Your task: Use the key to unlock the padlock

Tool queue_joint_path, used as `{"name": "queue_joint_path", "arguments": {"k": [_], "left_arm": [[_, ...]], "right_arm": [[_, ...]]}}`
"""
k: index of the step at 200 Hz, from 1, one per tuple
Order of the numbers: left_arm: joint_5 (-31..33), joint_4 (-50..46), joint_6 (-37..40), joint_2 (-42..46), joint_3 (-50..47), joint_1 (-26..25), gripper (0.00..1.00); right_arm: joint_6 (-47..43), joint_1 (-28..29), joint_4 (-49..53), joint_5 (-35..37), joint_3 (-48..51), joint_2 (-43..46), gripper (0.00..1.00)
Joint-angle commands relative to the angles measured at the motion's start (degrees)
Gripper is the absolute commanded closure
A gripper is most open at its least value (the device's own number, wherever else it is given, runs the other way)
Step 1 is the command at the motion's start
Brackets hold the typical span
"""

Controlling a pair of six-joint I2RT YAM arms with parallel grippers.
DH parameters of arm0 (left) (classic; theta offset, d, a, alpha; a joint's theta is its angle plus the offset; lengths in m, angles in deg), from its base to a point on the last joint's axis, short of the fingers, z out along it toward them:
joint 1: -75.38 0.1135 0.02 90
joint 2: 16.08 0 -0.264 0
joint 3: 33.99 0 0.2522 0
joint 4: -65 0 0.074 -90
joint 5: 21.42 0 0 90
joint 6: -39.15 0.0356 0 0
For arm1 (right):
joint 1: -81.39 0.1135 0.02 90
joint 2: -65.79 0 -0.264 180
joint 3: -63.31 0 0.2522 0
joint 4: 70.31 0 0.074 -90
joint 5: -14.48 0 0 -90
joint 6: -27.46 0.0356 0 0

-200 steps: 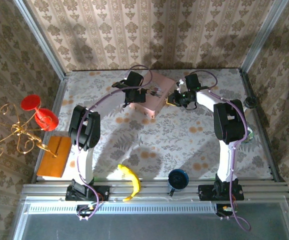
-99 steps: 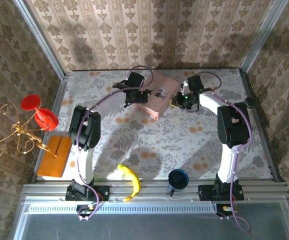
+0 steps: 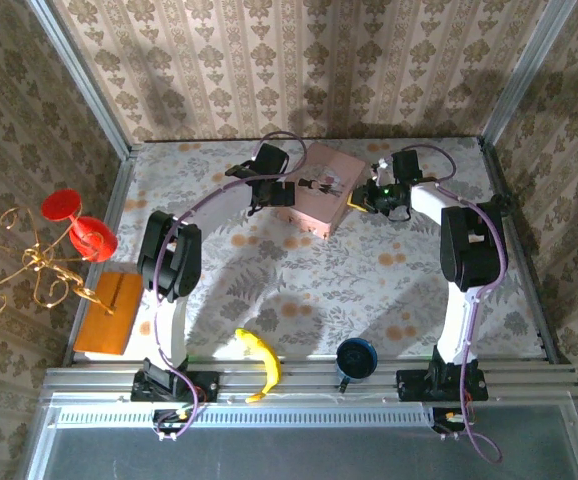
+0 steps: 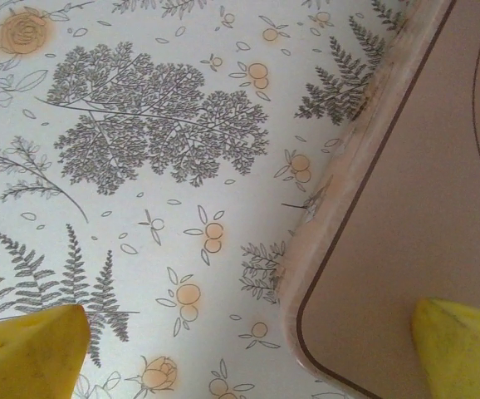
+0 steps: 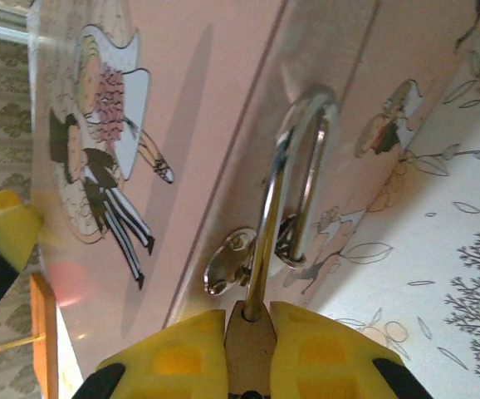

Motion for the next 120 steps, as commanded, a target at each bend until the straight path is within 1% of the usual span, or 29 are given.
{"name": "queue_joint_path", "arguments": {"k": [1, 35, 62, 77, 90, 120], "left_arm": [[4.3, -9.3, 2.0, -1.3, -1.1, 0.8, 0.0], [5.0, -9.8, 3.0, 1.7, -1.1, -0.2, 0.0], [6.2, -10.4, 5.0, 4.4, 0.3, -2.6, 0.0], [7.0, -11.2, 6.7, 5.0, 2.0, -4.8, 0.0], [7.4, -12.2, 7.7, 5.0, 3.8, -6.8, 0.0], [7.8, -12.3, 9.1, 3.9, 6.4, -11.6, 0.0]], "right_arm": [[-3.3, -0.6, -3.9, -10.3, 0.9, 1.8, 1.0], [-5.7, -1.8, -2.7, -14.5, 5.5, 4.7, 0.99], [-0.6, -2.5, -11.2, -23.3, 9.8, 6.5, 0.98], [1.3, -2.4, -13.5, -26.1, 10.7, 6.9, 0.98], [0.5, -2.4, -12.4, -27.3, 10.7, 7.3, 0.98], [-4.7, -2.5, -5.4, -27.2, 10.0, 7.5, 0.97]]}}
